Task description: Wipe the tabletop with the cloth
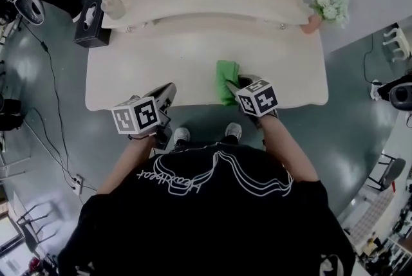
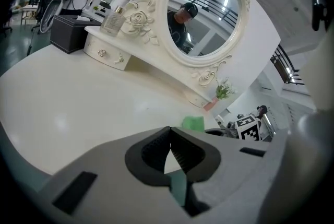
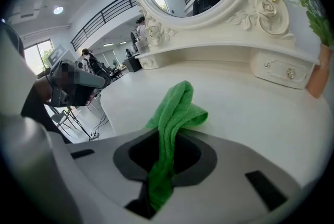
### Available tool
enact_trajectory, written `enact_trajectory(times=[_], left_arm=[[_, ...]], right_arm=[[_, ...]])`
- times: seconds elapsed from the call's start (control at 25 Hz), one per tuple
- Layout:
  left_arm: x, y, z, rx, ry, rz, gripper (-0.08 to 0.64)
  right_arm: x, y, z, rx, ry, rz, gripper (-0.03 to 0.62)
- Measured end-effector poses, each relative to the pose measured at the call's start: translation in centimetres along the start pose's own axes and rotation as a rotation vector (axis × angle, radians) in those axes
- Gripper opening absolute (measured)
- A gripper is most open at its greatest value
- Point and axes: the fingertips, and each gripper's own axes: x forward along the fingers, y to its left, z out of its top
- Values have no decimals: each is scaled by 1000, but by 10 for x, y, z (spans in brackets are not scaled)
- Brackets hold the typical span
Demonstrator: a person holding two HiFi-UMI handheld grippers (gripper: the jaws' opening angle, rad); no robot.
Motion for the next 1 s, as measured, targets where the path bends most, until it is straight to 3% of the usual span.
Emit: enact_trajectory(times=[1.0], left_arm=[[79,-89,-21,45,49,-70,3]], right_arm=[[-71,-86,-48,55,-15,-62,60]])
